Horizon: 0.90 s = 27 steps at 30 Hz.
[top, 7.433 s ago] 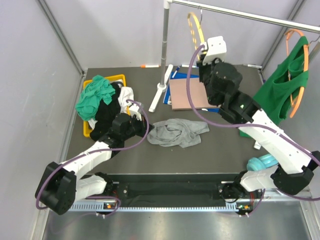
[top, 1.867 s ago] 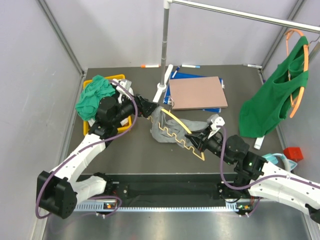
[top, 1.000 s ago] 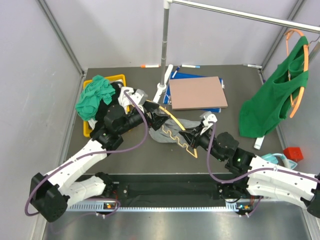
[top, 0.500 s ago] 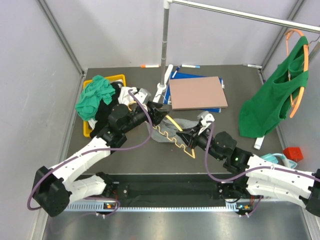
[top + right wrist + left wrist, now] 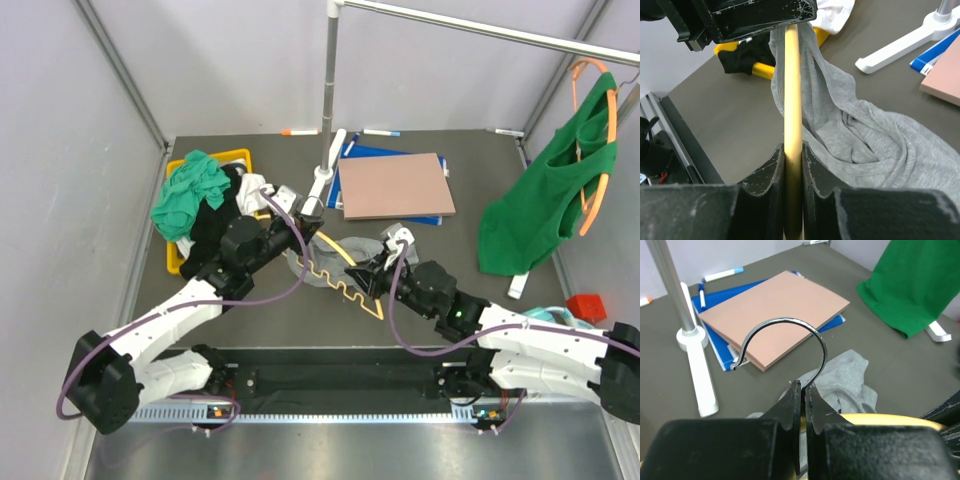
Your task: Place the tank top on the hanger
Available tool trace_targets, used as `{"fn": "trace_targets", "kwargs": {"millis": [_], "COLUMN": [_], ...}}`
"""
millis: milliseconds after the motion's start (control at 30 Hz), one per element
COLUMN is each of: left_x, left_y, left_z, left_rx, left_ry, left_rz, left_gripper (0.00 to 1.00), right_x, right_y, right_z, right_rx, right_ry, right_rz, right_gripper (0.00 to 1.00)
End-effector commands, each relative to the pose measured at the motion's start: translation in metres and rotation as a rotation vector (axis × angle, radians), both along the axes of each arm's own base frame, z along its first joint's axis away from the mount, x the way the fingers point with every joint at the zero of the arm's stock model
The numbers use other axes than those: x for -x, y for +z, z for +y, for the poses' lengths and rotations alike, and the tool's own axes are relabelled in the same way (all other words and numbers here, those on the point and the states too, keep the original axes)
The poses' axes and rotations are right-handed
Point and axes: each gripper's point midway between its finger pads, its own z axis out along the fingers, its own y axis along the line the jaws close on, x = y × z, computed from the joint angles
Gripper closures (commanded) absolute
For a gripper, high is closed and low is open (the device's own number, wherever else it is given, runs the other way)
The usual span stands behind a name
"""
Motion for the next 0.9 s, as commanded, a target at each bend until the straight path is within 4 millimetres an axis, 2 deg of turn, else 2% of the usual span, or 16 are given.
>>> {"fn": "trace_targets", "kwargs": {"millis": [0,100,200,233,333,433,533,600,633,700,733,767,800,833,867], "left_x": [0.005,0.002,-0.001,-0.001,-0.003,-0.006,-0.005,-0.003,-0.003,-0.001,-0.002,-0.001,0.0,0.0,0.0], "left_y": [0.003,-0.005,-0.015,-0.016,-0.02,-0.025,-0.026,-0.025,-0.026,-0.025,-0.025,-0.025,-0.024,-0.024,-0.023], "left_z": [0.006,0.016,0.025,0.026,0.027,0.03,0.029,0.027,0.027,0.026,0.026,0.025,0.025,0.025,0.025], "left_rx": [0.018,0.002,-0.009,-0.01,-0.019,-0.03,-0.033,-0.03,-0.031,-0.026,-0.025,-0.025,-0.024,-0.024,-0.023], "left_ry": [0.026,0.078,0.125,0.13,0.142,0.163,0.154,0.142,0.138,0.131,0.129,0.125,0.122,0.12,0.122], "left_rz": [-0.039,-0.045,-0.049,-0.049,-0.053,-0.054,-0.053,-0.057,-0.056,-0.058,-0.059,-0.059,-0.06,-0.06,-0.064], "left_gripper": [1.0,1.0,1.0,1.0,1.0,1.0,1.0,1.0,1.0,1.0,1.0,1.0,1.0,1.0,1.0], "right_x": [-0.002,-0.004,-0.006,-0.006,-0.006,-0.007,-0.018,-0.027,-0.038,-0.049,-0.064,-0.066,-0.073,-0.081,-0.084], "right_y": [0.039,0.036,0.033,0.036,0.037,0.046,0.051,0.039,0.04,0.025,0.019,0.018,0.005,-0.001,-0.003], "right_z": [0.014,0.016,0.015,0.016,0.01,-0.007,-0.031,-0.043,-0.052,-0.053,-0.065,-0.058,-0.057,-0.061,-0.056], "right_rx": [-0.119,-0.097,-0.065,-0.061,-0.031,-0.014,0.012,0.072,0.078,0.099,0.097,0.072,0.082,0.087,0.088], "right_ry": [0.019,0.012,0.004,0.005,-0.005,-0.06,-0.169,-0.227,-0.272,-0.271,-0.311,-0.253,-0.248,-0.258,-0.246], "right_rz": [-0.056,-0.048,-0.041,-0.045,-0.038,-0.038,-0.023,0.015,0.025,0.076,0.099,0.115,0.149,0.162,0.16], "right_gripper": [0.97,0.92,0.73,0.54,0.31,0.2,0.18,0.2,0.25,0.29,0.31,0.32,0.33,0.35,0.35]}}
